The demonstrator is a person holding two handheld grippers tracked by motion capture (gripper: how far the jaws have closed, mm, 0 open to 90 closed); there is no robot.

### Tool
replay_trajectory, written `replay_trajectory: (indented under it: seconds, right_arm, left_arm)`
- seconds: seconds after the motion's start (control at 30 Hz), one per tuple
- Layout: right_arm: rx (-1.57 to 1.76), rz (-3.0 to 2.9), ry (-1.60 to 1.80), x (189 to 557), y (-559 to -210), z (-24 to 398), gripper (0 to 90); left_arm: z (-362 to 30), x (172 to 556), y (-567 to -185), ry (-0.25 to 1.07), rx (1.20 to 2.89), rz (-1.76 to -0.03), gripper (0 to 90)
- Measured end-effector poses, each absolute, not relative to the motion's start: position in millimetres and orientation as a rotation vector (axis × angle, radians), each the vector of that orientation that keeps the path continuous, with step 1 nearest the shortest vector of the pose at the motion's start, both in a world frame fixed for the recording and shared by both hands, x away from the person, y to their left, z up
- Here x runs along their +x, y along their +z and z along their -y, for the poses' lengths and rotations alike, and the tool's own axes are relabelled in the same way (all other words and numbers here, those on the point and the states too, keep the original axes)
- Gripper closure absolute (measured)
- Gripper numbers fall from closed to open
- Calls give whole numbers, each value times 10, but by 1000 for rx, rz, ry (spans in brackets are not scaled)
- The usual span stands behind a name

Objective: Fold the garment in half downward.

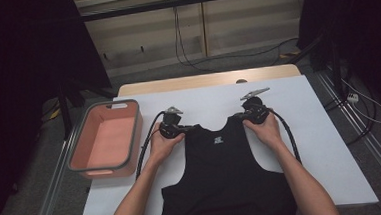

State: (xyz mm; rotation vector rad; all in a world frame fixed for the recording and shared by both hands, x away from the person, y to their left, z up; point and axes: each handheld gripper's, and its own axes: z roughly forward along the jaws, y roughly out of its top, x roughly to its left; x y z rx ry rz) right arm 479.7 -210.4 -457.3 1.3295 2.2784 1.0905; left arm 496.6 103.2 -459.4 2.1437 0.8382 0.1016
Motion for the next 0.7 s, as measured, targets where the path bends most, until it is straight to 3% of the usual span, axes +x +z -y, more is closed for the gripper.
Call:
replay_trajectory:
  seconds: [0.37, 0.7]
  right_arm:
    - [1343, -2199, 1240, 4793, -4463, 2200, 873]
    - [1303, -2139, 1343, 4808, -4227, 2227, 874]
  left_arm:
    - [-1245, 5021, -4399, 69, 2006, -861, 849]
    - [-1294, 5051, -4164, 117, 1957, -831, 851]
